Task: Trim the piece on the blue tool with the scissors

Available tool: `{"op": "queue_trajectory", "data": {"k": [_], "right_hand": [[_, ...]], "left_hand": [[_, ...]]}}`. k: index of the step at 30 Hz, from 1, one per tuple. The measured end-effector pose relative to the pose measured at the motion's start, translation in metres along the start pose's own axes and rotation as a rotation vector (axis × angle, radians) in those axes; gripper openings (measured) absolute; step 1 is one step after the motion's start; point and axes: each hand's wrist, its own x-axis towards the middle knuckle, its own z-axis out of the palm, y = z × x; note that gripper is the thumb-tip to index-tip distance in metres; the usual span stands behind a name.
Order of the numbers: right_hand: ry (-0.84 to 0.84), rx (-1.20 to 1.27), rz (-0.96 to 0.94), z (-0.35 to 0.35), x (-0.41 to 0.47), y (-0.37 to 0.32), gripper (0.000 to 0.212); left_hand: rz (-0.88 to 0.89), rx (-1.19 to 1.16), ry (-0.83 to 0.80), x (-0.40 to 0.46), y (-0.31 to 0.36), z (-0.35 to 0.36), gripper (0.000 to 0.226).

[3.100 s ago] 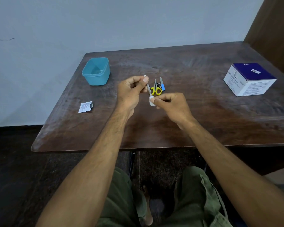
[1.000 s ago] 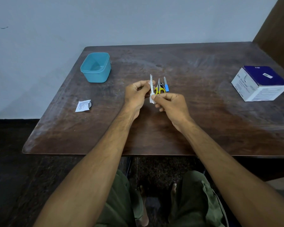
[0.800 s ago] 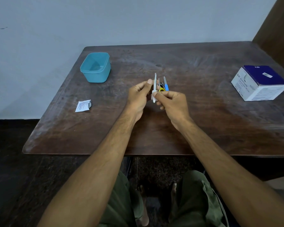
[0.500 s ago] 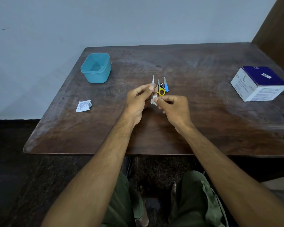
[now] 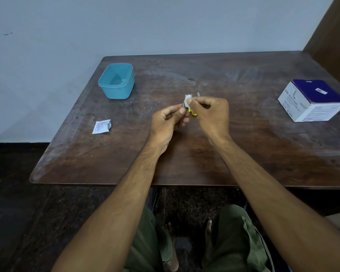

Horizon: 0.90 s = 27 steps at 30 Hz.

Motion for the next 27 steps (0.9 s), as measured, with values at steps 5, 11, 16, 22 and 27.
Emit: {"op": "queue_trajectory", "data": {"k": [5,11,16,22,27], "right_hand": [[0.070,0.013,0.030,-0.005,0.002,0.003,0.021],[-0.106,-0.003,0.030,0.001,-0.005,0.001,0.012],[-0.089,0.058,0.093,0.005,0.002,-0.013,0.012],[-0.118,0.055,0.135,0.006,-0.006,-0.004,0.012],[-0.056,0.090,0.153,0.005,0.001,-0.013,0.016]], "left_hand": [[0.018,-0.013,0.014,0.000,-0.003,0.000,0.019],[0.041,0.042,-0.010,-0.003,-0.001,-0.001,0.015],[0.050,0.050,-0.010,-0.004,-0.001,-0.002,0.014],[0.069,0.063,0.017,-0.007,0.001,-0.001,0.012],[0.066,0.089,-0.003,-0.007,0.001,0.001,0.010]]}}
